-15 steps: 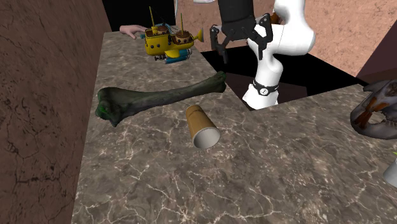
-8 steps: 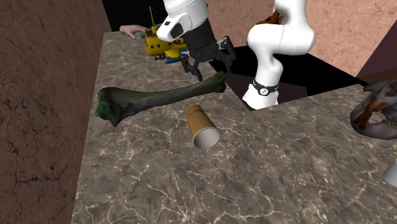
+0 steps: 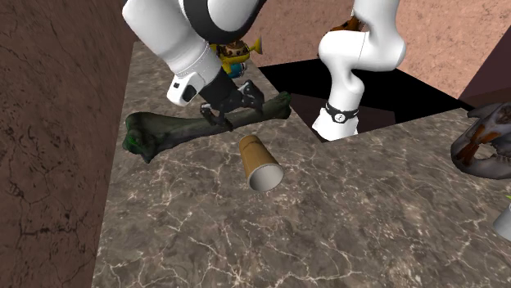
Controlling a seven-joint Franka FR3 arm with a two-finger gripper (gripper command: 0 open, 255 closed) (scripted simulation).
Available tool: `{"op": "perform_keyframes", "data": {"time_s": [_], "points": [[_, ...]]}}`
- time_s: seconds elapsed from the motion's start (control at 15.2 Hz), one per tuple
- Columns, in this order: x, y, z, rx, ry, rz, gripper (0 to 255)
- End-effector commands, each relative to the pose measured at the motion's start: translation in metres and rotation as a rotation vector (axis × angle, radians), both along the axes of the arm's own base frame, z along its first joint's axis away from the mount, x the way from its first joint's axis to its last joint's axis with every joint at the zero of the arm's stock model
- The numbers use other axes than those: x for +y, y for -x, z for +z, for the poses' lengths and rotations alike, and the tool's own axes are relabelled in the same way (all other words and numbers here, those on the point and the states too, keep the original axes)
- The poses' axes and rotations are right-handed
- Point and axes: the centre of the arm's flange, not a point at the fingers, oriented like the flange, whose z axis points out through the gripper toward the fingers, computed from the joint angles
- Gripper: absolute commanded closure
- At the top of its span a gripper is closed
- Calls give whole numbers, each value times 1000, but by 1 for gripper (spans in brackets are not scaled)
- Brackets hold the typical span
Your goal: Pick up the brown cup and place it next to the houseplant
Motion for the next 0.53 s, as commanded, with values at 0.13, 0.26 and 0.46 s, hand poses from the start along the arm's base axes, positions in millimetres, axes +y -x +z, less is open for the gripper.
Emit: {"op": "perform_keyframes", "data": {"time_s": [0.13,0.26,0.46], "points": [[-22,-15,-39,25,-45,69,0],[-17,-11,-48,25,-45,69,0],[-10,-5,-61,25,-45,69,0]]}}
